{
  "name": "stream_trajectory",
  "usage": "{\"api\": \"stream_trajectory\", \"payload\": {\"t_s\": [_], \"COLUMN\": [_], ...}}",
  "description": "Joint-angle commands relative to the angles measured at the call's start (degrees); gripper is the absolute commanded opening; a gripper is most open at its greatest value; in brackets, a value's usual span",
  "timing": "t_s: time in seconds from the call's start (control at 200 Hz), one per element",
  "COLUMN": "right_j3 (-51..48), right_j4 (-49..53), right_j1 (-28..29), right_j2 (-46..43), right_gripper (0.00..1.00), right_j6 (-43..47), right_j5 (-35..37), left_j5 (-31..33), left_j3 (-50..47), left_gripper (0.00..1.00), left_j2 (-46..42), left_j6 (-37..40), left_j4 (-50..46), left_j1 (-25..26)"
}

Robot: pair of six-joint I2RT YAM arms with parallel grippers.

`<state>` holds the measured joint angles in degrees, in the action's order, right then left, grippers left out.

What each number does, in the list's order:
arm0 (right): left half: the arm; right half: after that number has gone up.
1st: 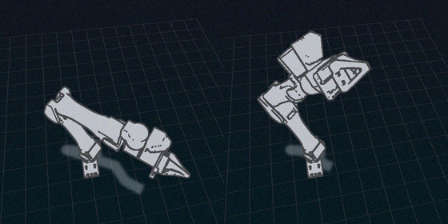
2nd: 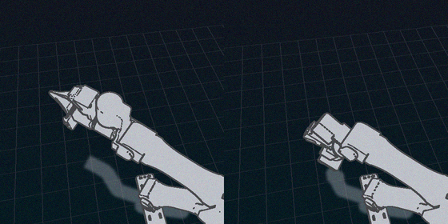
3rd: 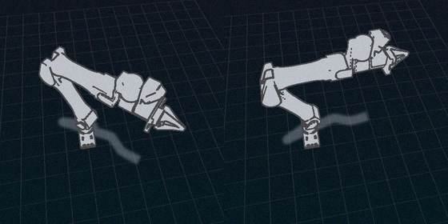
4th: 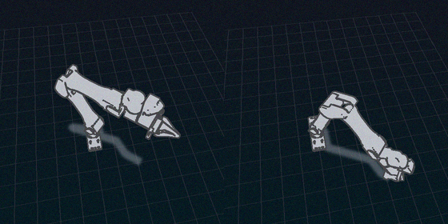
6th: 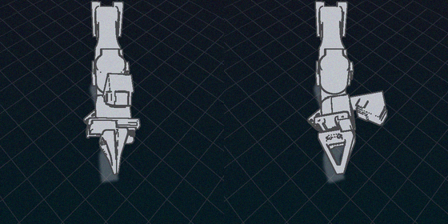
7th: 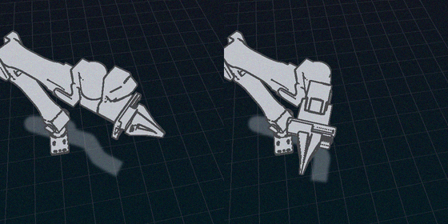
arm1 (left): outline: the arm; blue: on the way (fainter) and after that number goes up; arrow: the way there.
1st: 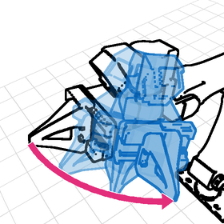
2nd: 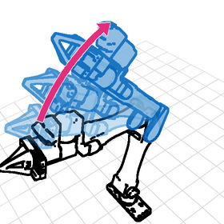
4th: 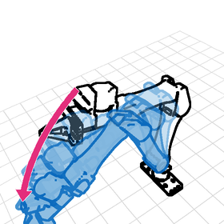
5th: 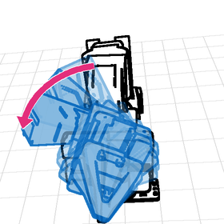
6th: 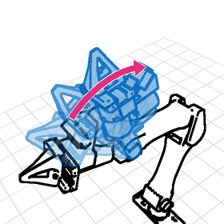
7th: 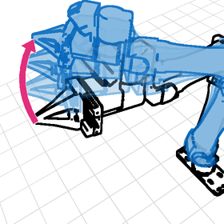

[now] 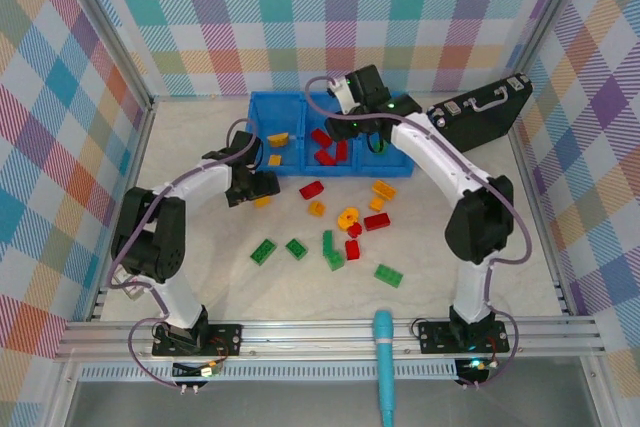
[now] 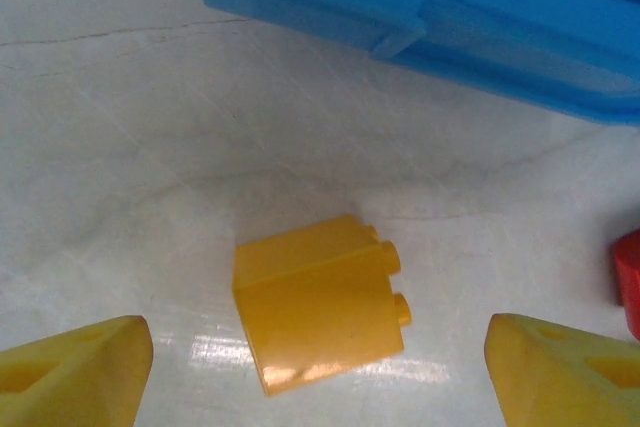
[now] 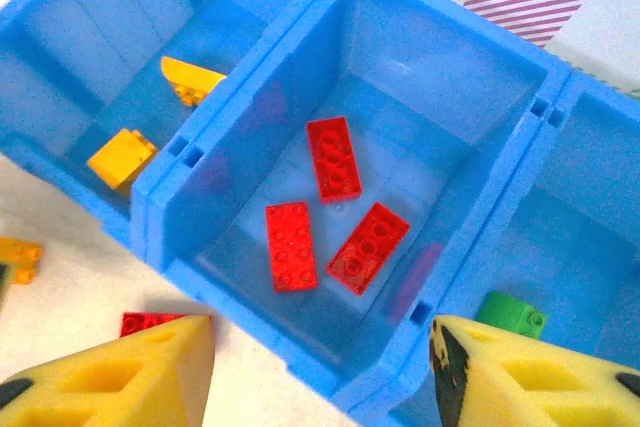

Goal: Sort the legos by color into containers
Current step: Pick up the lego from the middle-left of the table.

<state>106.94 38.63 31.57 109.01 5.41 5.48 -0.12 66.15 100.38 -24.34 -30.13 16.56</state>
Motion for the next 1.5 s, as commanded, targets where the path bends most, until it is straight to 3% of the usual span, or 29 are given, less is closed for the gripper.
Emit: {"api": "stream_trajectory", "payload": {"t_s": [0.0,0.42,0.62,0.855,1.17,1.495], "right_j3": [-3.5,-13.6,-14.8,-19.7,-29.5,-36.2], "right_j4": [0.6,0.3,0.7,2.1,2.8,5.2], "right_j1": [0.7,0.8,0.8,-0.5,-1.1,-1.5], "right_j2": [-4.6,-8.0,-8.4,-11.0,-16.4,-21.1], "right_gripper": [0.61,0.62,0.62,0.63,0.64,0.67], "right_j6": [-2.8,-6.2,-6.0,-10.7,-22.7,-28.1], "right_j5": [-1.2,0.2,0.9,4.8,-3.1,5.1], "left_j5": [0.3,-0.2,-1.7,-2.7,-1.4,-3.2], "left_j3": [1.3,1.1,1.1,-0.9,6.9,18.3], "left_gripper": [0.86,0.75,0.54,0.48,0.46,0.46], "left_j2": [1.3,5.5,6.6,3.5,-2.7,1.4], "left_j6": [-2.9,-5.1,-5.0,-5.5,-2.4,-1.4], "left_j4": [2.3,3.6,2.8,2.8,0.4,4.9], "left_j1": [-0.3,-0.3,-0.3,-0.3,-0.3,-0.4]}}
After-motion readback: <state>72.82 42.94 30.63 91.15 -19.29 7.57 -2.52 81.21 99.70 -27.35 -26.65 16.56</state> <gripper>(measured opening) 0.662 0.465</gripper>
